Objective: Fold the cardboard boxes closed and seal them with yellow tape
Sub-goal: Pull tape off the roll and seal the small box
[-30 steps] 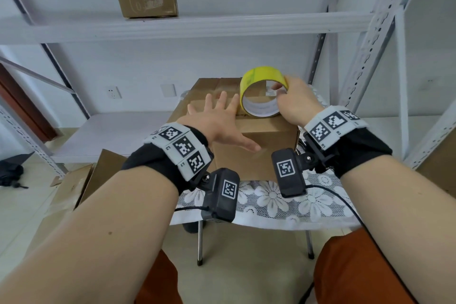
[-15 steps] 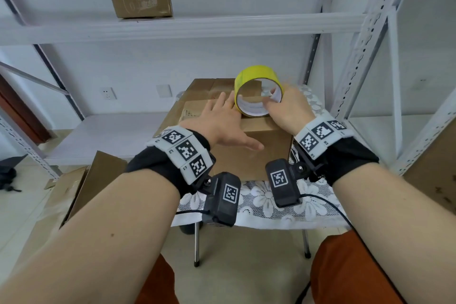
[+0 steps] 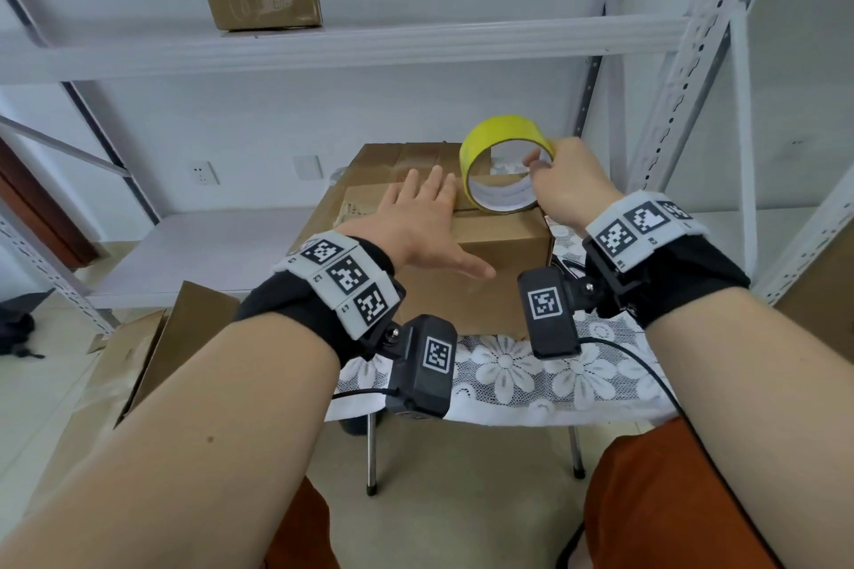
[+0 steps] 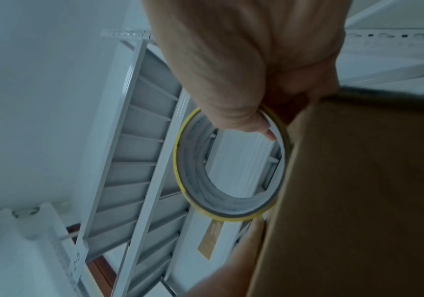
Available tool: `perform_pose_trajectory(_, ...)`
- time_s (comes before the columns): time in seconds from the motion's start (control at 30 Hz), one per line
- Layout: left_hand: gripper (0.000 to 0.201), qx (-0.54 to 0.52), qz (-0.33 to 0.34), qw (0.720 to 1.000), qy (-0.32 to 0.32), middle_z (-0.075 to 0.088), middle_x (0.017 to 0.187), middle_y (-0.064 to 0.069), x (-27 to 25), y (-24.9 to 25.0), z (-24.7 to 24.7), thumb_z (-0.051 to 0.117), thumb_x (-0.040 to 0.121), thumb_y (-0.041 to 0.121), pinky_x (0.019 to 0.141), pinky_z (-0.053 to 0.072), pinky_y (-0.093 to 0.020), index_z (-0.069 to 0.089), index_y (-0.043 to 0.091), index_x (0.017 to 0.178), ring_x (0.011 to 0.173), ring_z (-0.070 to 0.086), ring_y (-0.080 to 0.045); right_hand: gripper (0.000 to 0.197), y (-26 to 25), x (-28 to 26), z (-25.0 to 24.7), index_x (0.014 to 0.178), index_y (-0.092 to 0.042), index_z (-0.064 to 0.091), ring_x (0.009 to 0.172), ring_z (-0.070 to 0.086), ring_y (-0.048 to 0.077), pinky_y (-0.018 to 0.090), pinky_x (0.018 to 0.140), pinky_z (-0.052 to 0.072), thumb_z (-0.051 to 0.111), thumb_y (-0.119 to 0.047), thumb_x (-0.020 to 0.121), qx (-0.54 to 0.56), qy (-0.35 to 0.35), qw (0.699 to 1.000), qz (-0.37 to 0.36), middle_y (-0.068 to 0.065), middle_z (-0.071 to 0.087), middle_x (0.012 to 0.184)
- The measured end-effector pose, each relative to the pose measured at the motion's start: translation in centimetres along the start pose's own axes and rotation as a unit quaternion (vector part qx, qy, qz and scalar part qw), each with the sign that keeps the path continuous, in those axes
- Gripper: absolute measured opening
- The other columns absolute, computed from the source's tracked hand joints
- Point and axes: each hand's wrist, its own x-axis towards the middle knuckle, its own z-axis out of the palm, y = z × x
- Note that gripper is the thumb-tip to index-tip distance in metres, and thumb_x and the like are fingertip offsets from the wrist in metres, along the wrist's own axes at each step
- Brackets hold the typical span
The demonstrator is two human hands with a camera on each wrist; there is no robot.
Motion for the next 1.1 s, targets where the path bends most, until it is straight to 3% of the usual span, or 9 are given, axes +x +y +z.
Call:
perform_pose_trajectory(0.07,0.131,0.002,-0.002,1.000,-0.001,-0.018,0.162,-0.002,-0.1,0.0,-0.1,0.061,0.067,0.079,0.121,-0.006,-0.045,-0.014,0.017,0.154,0.148,-0.019,-0.026,0.027,0.0,0.0,-0.3,0.110,0.002,0.059,0.081,0.048,0.025,0.029,0.065,0.039,0.036,-0.004,0.096,0.001,0.002,1.000,0.005,0.004,0.048,0.073)
perform_pose_trajectory(0.2,0.129,0.017,-0.002,1.000,-0.004,-0.018,0.162,-0.008,0.2,0.6,0.0,0.060,0.068,0.080,0.121,-0.004,-0.048,-0.010,0.015,0.155,0.148,-0.018,-0.029,0.028,-0.1,0.0,-0.2,0.113,0.004,0.057,0.086,0.051,0.029,0.041,0.080,0.045,0.036,-0.008,0.098,-0.021,0.009,1.000,-0.004,0.014,0.052,0.092)
perform_pose_trajectory(0.33,0.121,0.018,0.042,0.999,0.025,-0.010,0.163,-0.011,0.5,1.7,0.2,0.056,0.073,0.078,0.122,0.000,-0.043,-0.001,0.011,0.156,0.150,-0.012,-0.026,0.028,-0.3,0.0,0.1,0.110,0.003,0.058,0.086,0.052,0.030,0.039,0.080,0.046,0.036,-0.009,0.098,-0.023,0.021,0.999,-0.006,0.014,0.052,0.091)
perform_pose_trajectory(0.43,0.119,0.011,0.045,0.999,0.024,-0.010,0.163,-0.009,0.8,1.3,0.3,0.056,0.073,0.078,0.122,0.000,-0.042,0.003,0.011,0.157,0.150,-0.012,-0.024,0.022,0.6,-0.3,0.6,0.082,-0.005,0.059,0.080,0.052,0.031,0.033,0.066,0.044,0.043,-0.012,0.094,-0.035,0.013,0.999,-0.005,0.011,0.052,0.076)
perform_pose_trajectory(0.53,0.118,0.013,0.044,0.999,0.019,-0.010,0.163,-0.008,0.9,1.3,0.2,0.056,0.074,0.078,0.122,0.000,-0.042,0.005,0.012,0.157,0.150,-0.012,-0.024,0.029,1.2,-0.5,1.0,0.061,-0.014,0.041,0.068,0.043,0.024,0.029,0.056,0.030,0.049,-0.014,0.089,-0.020,0.008,1.000,0.007,0.003,0.040,0.060)
perform_pose_trajectory(0.63,0.117,0.012,0.044,0.999,0.017,-0.010,0.163,-0.008,0.9,1.5,0.1,0.056,0.074,0.077,0.122,-0.001,-0.042,0.005,0.012,0.157,0.150,-0.013,-0.024,0.022,0.9,-0.4,0.8,0.072,-0.013,0.049,0.062,0.043,0.024,0.029,0.056,0.032,0.046,-0.016,0.094,-0.005,-0.004,1.000,0.018,0.004,0.043,0.063)
perform_pose_trajectory(0.73,0.117,0.013,0.040,0.999,0.013,-0.011,0.163,-0.008,0.8,1.4,0.1,0.057,0.074,0.077,0.122,-0.002,-0.042,0.006,0.012,0.157,0.150,-0.013,-0.024,0.033,0.6,-0.2,0.6,0.064,-0.014,0.041,0.060,0.038,0.025,0.029,0.050,0.028,0.042,-0.016,0.097,-0.010,-0.011,1.000,0.016,0.003,0.037,0.060)
perform_pose_trajectory(0.9,0.125,0.003,0.036,0.999,0.012,-0.014,0.163,-0.006,0.7,1.6,0.0,0.059,0.073,0.075,0.123,-0.002,-0.040,-0.009,0.010,0.155,0.150,-0.014,-0.023,0.025,0.8,0.0,-0.7,0.106,-0.002,0.061,0.084,0.050,0.025,0.030,0.072,0.040,0.039,-0.007,0.097,0.020,-0.006,0.999,0.026,0.012,0.054,0.092)
perform_pose_trajectory(1.1,0.124,0.008,0.024,1.000,0.008,-0.016,0.162,-0.007,0.3,1.9,-0.1,0.059,0.074,0.075,0.122,-0.004,-0.041,-0.011,0.012,0.154,0.149,-0.015,-0.025,0.023,1.1,0.0,-1.2,0.099,-0.010,0.059,0.069,0.047,0.017,0.026,0.061,0.041,0.037,-0.003,0.097,0.065,0.001,0.997,0.036,0.007,0.051,0.082)
